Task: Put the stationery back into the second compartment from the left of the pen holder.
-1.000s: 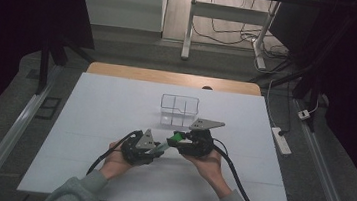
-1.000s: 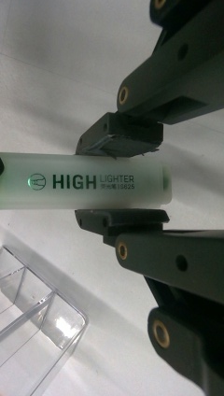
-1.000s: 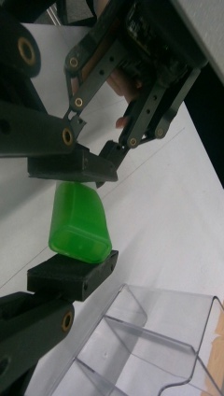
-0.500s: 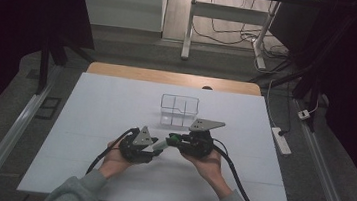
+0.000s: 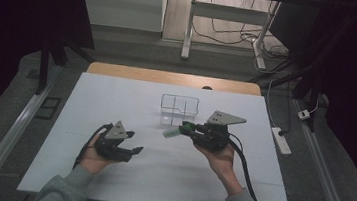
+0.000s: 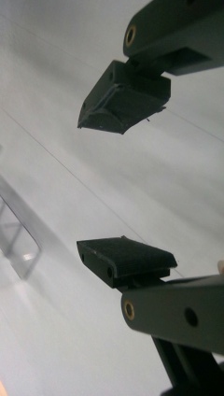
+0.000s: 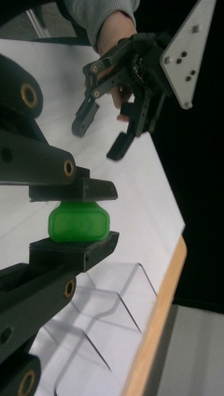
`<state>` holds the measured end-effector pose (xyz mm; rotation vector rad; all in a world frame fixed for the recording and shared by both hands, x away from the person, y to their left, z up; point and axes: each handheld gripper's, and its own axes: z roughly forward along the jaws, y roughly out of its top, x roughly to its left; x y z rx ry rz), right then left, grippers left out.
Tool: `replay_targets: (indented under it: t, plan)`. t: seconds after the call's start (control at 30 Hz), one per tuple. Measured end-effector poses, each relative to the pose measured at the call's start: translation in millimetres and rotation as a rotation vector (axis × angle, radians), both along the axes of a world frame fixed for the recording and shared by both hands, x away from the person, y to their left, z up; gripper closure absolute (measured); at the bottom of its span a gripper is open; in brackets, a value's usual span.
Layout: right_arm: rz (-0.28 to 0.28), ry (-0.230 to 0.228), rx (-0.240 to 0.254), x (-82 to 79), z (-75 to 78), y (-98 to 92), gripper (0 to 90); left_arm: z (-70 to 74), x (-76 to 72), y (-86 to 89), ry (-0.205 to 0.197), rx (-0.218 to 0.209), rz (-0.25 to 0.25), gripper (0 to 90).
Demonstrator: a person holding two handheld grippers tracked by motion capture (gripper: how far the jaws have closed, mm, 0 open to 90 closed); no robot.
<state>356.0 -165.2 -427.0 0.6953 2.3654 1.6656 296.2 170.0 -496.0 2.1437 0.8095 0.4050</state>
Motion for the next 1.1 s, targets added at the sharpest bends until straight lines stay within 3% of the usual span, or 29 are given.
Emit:
replay_targets:
  t: [0.17, 0.43, 0.87, 1.1]
  plan:
    - [-0.028, -0.034, 0.018, 0.9, 12.4, -6.0, 73.8, -0.4, -8.3, 26.6, 0.017, -0.024, 0.043, 32.8]
    - [-0.097, -0.043, 0.023, 16.8, 26.7, -16.3, 73.8, -5.6, -16.5, 49.8, 0.031, -0.02, 0.068, 31.3]
    - [-0.172, -0.01, 0.008, 63.1, 39.3, -9.0, 73.7, -16.2, -19.3, 72.4, 0.067, -0.025, 0.108, 29.8]
    - [-0.208, 0.032, -0.019, 90.5, 34.7, -1.6, 73.5, -19.9, -19.4, 81.6, 0.078, -0.032, 0.128, 29.3]
